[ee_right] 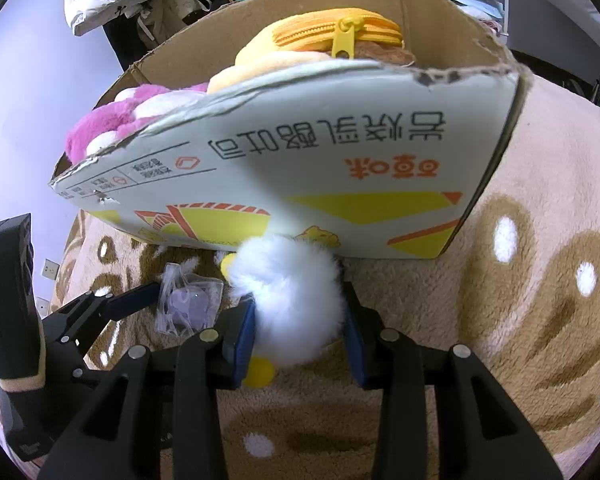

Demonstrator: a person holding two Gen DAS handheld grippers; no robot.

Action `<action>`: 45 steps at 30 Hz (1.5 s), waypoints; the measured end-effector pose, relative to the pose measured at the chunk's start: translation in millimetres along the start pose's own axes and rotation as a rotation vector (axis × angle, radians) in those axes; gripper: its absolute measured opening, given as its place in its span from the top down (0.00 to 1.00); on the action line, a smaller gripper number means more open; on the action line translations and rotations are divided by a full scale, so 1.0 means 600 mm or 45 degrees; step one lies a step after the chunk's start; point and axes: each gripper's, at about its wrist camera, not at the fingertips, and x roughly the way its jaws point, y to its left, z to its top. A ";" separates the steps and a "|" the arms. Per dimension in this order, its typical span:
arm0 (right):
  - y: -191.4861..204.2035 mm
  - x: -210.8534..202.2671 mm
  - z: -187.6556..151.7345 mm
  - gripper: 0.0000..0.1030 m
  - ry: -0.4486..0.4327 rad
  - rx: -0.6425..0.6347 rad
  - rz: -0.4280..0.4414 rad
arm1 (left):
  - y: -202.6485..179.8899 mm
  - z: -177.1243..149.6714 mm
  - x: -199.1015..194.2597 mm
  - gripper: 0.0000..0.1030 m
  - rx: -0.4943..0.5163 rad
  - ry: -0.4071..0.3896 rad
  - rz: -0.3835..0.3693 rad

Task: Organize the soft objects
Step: 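Grasp the clear bag with the left gripper while the right grasps the white pompom plush, then lift the clear bag and white pompom plush up over the box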

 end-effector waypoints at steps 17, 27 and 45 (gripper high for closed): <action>0.007 -0.015 -0.019 0.60 -0.049 -0.044 -0.048 | 0.051 -0.014 -0.034 0.38 -0.080 -0.023 0.002; 0.016 -0.065 -0.034 0.60 -0.137 -0.085 -0.047 | 0.067 -0.033 -0.105 0.38 -0.116 -0.137 0.094; 0.053 -0.222 -0.031 0.61 -0.576 -0.193 -0.069 | 0.023 -0.012 -0.313 0.38 0.016 -0.660 0.263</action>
